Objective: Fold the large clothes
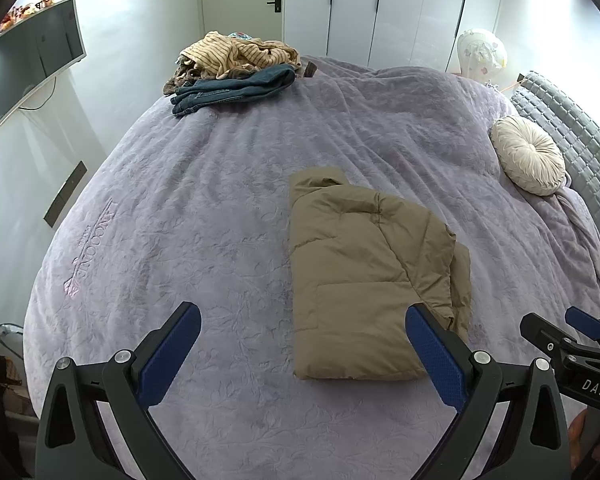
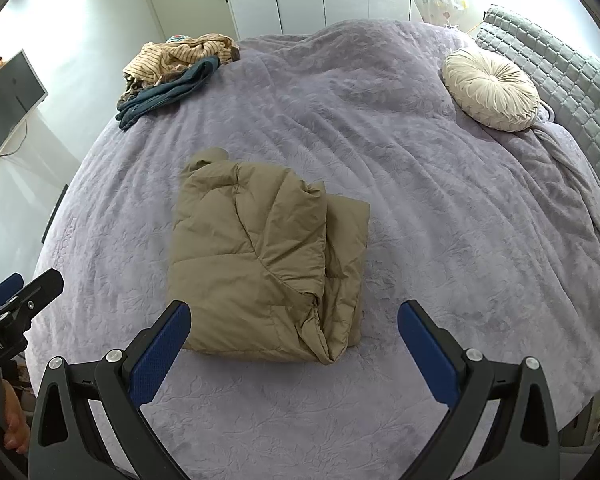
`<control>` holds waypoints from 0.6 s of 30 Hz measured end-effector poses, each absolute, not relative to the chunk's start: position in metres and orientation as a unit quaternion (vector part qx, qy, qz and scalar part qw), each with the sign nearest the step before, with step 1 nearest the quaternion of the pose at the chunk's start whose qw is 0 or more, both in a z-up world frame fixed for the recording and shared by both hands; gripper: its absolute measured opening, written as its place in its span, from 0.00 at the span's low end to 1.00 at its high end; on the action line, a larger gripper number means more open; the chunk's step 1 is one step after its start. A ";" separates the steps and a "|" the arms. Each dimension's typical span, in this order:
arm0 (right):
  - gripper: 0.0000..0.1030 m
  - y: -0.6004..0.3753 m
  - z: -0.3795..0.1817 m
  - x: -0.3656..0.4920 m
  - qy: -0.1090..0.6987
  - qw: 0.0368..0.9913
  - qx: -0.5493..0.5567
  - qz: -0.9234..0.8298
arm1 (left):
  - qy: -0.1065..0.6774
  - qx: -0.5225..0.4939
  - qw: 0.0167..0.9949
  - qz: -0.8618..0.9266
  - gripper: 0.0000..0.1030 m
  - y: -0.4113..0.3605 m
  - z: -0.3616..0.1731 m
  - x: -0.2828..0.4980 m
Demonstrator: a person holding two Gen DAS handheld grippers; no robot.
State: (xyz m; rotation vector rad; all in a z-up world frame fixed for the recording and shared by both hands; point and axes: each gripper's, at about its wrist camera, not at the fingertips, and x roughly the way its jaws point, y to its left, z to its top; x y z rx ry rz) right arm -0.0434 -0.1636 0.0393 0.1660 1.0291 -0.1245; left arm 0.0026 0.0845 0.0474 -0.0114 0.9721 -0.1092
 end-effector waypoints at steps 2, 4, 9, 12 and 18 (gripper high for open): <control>1.00 -0.164 0.038 -0.043 0.493 0.864 0.080 -0.059 | 0.467 -0.005 0.883 -0.052 0.99 0.084 0.048 0.003; 1.00 -0.166 0.037 -0.043 0.493 0.864 0.081 -0.057 | 0.467 -0.004 0.883 -0.052 0.99 0.084 0.047 0.002; 1.00 -0.167 0.037 -0.043 0.493 0.864 0.080 -0.058 | 0.467 -0.004 0.883 -0.052 0.99 0.084 0.047 0.002; 1.00 -0.169 0.036 -0.043 0.494 0.864 0.081 -0.057 | 0.468 -0.005 0.882 -0.052 0.99 0.084 0.047 0.002; 1.00 -0.170 0.036 -0.044 0.494 0.863 0.084 -0.058 | 0.468 -0.004 0.882 -0.053 0.99 0.084 0.047 0.002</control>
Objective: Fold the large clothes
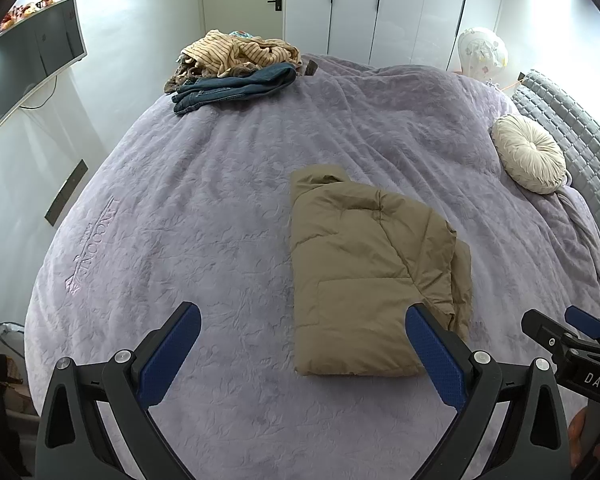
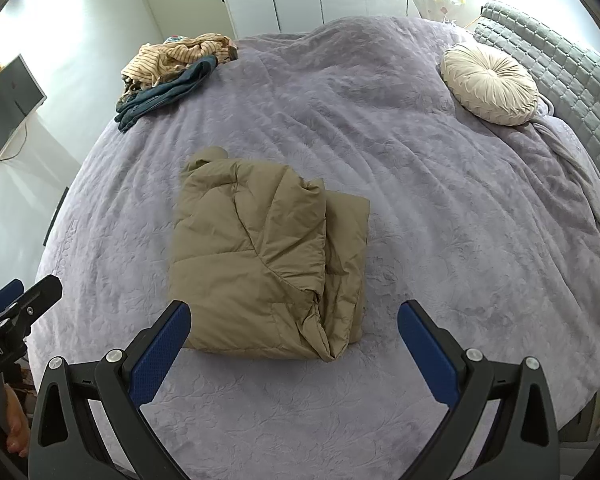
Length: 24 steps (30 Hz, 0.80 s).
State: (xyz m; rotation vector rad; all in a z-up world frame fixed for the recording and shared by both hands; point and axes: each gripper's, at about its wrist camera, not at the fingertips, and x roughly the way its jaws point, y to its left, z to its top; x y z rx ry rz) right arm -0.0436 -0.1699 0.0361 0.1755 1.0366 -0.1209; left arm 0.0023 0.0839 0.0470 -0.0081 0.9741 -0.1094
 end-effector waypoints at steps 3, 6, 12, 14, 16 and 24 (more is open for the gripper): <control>1.00 -0.170 0.036 -0.043 0.494 0.863 0.083 -0.057 | 0.467 -0.003 0.883 -0.052 0.99 0.084 0.047 0.002; 1.00 -0.171 0.036 -0.043 0.495 0.863 0.083 -0.057 | 0.468 -0.004 0.882 -0.052 0.99 0.084 0.047 0.002; 1.00 -0.172 0.036 -0.043 0.495 0.863 0.083 -0.056 | 0.468 -0.004 0.882 -0.052 0.99 0.083 0.048 0.003; 1.00 -0.172 0.036 -0.043 0.495 0.863 0.083 -0.056 | 0.468 -0.003 0.882 -0.052 0.99 0.083 0.048 0.003; 1.00 -0.171 0.036 -0.042 0.495 0.863 0.083 -0.056 | 0.468 -0.004 0.882 -0.052 0.99 0.083 0.048 0.003; 1.00 -0.172 0.035 -0.043 0.496 0.863 0.084 -0.057 | 0.468 -0.002 0.882 -0.051 0.99 0.083 0.048 0.003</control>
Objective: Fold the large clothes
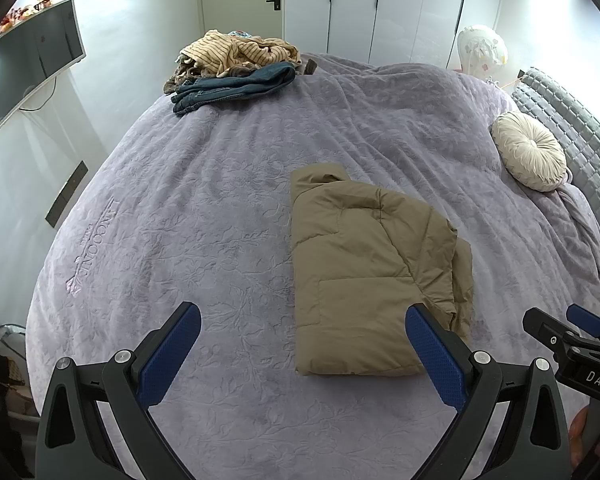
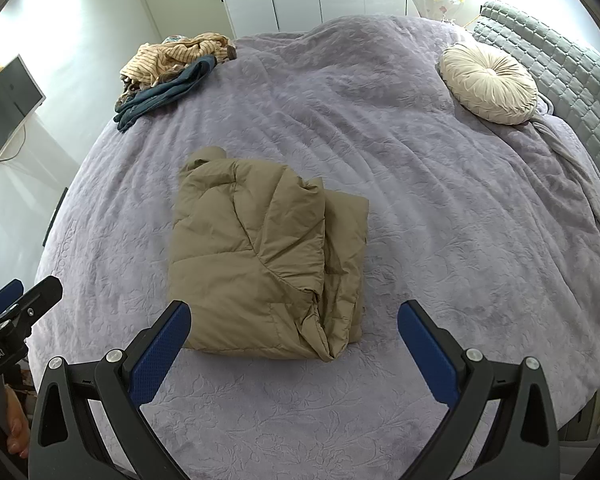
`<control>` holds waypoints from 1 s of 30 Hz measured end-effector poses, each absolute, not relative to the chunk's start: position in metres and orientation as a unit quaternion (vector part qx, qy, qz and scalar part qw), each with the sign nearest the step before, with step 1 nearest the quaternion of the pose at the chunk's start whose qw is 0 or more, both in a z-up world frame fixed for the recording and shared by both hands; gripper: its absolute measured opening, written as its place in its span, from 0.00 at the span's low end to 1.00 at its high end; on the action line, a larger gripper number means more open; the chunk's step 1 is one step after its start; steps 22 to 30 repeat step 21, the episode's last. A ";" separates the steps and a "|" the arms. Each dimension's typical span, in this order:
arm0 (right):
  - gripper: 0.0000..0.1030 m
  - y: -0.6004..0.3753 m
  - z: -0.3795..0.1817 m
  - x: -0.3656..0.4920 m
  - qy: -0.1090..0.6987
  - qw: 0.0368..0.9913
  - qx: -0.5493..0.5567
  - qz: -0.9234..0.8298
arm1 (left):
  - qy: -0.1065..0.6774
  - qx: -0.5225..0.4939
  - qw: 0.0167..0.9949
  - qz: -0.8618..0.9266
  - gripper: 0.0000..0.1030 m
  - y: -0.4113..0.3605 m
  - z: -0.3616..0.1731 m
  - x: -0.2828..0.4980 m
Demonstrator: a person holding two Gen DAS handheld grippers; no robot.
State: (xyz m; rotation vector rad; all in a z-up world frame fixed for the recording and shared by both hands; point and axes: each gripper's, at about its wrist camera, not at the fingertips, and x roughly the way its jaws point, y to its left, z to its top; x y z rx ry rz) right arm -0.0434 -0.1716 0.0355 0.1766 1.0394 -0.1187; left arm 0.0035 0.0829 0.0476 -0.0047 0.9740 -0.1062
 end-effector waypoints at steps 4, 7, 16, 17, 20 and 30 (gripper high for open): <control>1.00 -0.171 0.036 -0.043 0.496 0.863 0.083 -0.057 | 0.467 -0.003 0.883 -0.048 0.99 0.083 0.047 0.002; 1.00 -0.171 0.036 -0.043 0.495 0.863 0.083 -0.056 | 0.461 -0.002 0.886 -0.046 0.99 0.085 0.046 -0.002; 1.00 -0.170 0.031 -0.047 0.499 0.861 0.087 -0.056 | 0.457 -0.008 0.888 -0.053 0.99 0.091 0.048 0.000; 1.00 -0.170 0.032 -0.046 0.498 0.861 0.086 -0.056 | 0.458 -0.007 0.887 -0.052 0.99 0.090 0.049 0.000; 1.00 -0.171 0.031 -0.046 0.499 0.860 0.087 -0.057 | 0.459 -0.002 0.887 -0.053 0.99 0.090 0.049 0.002; 1.00 -0.171 0.031 -0.046 0.499 0.860 0.087 -0.056 | 0.460 -0.001 0.886 -0.054 0.99 0.090 0.049 0.004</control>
